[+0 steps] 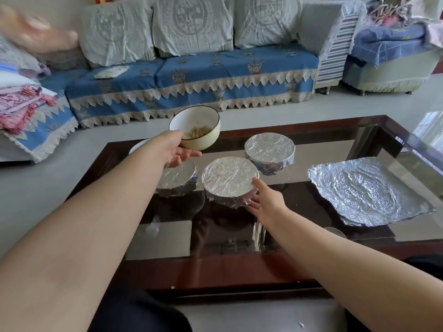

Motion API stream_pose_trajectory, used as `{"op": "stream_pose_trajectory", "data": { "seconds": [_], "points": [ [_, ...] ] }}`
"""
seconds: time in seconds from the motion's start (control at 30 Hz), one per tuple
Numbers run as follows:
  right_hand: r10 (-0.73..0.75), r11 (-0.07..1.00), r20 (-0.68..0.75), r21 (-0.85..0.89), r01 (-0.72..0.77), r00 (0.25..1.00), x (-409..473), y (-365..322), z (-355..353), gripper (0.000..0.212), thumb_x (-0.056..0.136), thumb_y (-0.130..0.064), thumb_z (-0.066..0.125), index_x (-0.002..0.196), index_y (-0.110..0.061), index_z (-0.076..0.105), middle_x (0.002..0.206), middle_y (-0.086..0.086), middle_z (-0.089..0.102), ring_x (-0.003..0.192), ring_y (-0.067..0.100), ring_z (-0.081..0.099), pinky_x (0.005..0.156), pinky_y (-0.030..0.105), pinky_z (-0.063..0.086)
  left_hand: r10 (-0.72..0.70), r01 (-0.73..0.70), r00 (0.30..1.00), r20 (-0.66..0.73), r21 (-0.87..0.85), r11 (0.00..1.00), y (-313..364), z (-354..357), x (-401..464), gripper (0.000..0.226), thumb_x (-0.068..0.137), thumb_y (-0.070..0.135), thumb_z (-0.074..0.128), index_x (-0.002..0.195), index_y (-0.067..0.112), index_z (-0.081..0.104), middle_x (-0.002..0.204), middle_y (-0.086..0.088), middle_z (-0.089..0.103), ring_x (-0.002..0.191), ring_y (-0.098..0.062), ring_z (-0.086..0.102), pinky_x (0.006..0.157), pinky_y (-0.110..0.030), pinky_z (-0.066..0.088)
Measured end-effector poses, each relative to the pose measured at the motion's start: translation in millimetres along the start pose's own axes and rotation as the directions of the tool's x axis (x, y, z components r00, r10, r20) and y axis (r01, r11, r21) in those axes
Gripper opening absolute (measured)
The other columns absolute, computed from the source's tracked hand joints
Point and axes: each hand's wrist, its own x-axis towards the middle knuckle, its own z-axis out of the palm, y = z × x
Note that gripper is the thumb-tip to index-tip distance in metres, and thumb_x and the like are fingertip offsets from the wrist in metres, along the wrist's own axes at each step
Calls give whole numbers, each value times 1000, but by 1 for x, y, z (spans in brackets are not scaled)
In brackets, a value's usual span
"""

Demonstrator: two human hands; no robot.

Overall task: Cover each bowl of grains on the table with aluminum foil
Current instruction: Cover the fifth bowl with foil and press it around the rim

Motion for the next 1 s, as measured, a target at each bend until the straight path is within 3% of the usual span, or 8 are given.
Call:
{"op": "stream_pose_trajectory", "data": {
  "seconds": [0.2, 0.37, 0.47, 0.53, 0.7, 0.8, 0.9, 1.0],
  "points": [
    [-13, 1000, -16, 5, 13, 1000, 6, 1, 17, 34, 90, -30, 68, 114, -10, 55, 115, 13, 67, 97, 28, 69, 90, 41, 56, 12, -11, 1000, -5, 64, 998, -25, -21, -25, 27, 97, 24, 30, 111, 9, 48, 84, -11, 76, 42, -9, 39, 31, -14, 24],
    [28, 999, 67, -18, -27, 997, 8, -7, 22, 53, 88, -39, 69, 126, -6, 53, 118, 18, 65, 103, 31, 67, 94, 41, 54, 74, -72, 997, -5, 146, 987, -42, -13, -55, 27, 94, 23, 31, 101, 8, 53, 80, -11, 76, 44, -11, 37, 33, -16, 24],
    [130, 983, 135, -151, -109, 982, 4, -16, 11, 75, 91, -55, 56, 145, -8, 34, 135, 23, 51, 121, 37, 55, 101, 44, 48, 126, -126, 992, 8, 182, 975, -46, -6, -75, 28, 93, 24, 34, 95, 6, 56, 76, -12, 75, 44, -11, 38, 35, -17, 24],
    [161, 965, 126, -229, -129, 979, -4, -24, -3, 76, 95, -55, 47, 150, -7, 26, 144, 23, 43, 120, 39, 54, 97, 45, 49, 157, -159, 987, 28, 223, 962, -49, 3, -88, 28, 93, 23, 35, 92, 5, 56, 74, -13, 74, 44, -12, 38, 37, -18, 22],
    [218, 910, 178, -394, -133, 960, -37, -55, -45, 68, 99, -58, 30, 140, -3, 38, 137, 20, 51, 110, 40, 62, 83, 44, 54, 177, -213, 976, 125, 425, 880, -66, 39, -109, 32, 97, 22, 30, 93, 3, 56, 66, -9, 73, 46, -13, 40, 39, -18, 22],
    [271, 849, 265, -519, -100, 925, -55, -72, -63, 73, 96, -67, 21, 110, -5, 58, 110, 20, 68, 90, 33, 71, 71, 40, 58, 150, -243, 967, 207, 559, 792, -80, 64, -110, 35, 98, 20, 29, 94, 1, 58, 63, -7, 71, 42, -12, 46, 41, -18, 30],
    [135, 787, 227, -616, 35, 964, -63, -78, -77, 57, 101, -55, 29, 95, -8, 60, 85, 12, 70, 65, 23, 70, 58, 31, 56, 96, -238, 963, 251, 632, 737, -92, 82, -108, 36, 97, 16, 29, 82, 1, 59, 58, -7, 68, 42, -14, 52, 45, -20, 43],
    [-180, 665, 121, -717, 211, 976, -51, -75, -95, 37, 102, -35, 46, 103, -3, 64, 91, 12, 72, 61, 19, 62, 55, 27, 46, 66, -253, 953, 295, 659, 709, -100, 92, -104, 34, 96, 11, 29, 88, -5, 57, 58, -9, 66, 43, -16, 56, 47, -23, 48]
  ]
}}
